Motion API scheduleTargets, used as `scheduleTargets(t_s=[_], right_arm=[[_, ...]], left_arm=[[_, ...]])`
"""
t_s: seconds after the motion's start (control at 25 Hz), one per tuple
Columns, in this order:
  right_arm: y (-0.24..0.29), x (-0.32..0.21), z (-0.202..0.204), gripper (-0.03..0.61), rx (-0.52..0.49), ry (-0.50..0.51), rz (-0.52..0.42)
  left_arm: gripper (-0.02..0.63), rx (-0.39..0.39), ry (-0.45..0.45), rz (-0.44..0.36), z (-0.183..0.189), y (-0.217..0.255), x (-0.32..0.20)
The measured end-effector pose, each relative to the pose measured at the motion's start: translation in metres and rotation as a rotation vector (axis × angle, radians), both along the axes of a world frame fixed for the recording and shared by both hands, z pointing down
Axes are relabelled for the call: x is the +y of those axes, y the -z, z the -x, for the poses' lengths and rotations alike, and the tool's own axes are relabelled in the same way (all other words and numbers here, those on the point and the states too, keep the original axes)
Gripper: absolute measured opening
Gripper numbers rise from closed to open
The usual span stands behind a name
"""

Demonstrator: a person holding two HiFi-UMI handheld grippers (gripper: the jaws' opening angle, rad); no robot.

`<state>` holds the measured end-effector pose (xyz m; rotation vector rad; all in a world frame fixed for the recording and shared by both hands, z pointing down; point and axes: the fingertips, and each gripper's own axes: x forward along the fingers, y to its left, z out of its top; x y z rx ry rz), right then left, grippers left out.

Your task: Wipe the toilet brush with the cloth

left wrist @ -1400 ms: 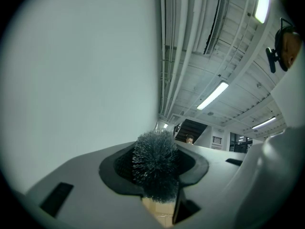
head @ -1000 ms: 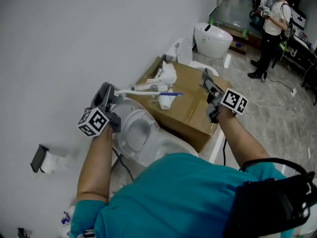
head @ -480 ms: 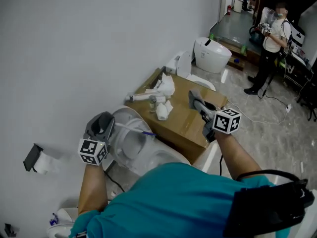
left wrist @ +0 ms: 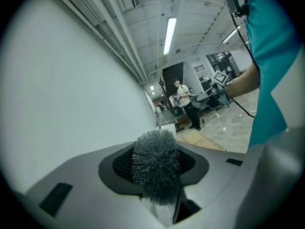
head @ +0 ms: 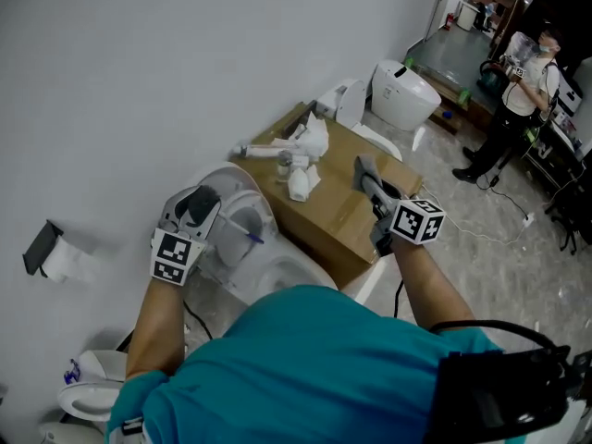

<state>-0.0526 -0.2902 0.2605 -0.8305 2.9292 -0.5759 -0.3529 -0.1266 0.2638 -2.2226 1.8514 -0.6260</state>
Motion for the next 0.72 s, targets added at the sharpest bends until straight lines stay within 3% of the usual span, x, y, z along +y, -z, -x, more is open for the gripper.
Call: scheduleTargets(t_s=[0.72], right_arm=[[-0.006, 0.008, 0.0, 0.017, 0.046, 0.024, -0.016]], left_arm=[[0.172, -0.013, -0.031, 0.032, -0.02, -0.004, -0.007]])
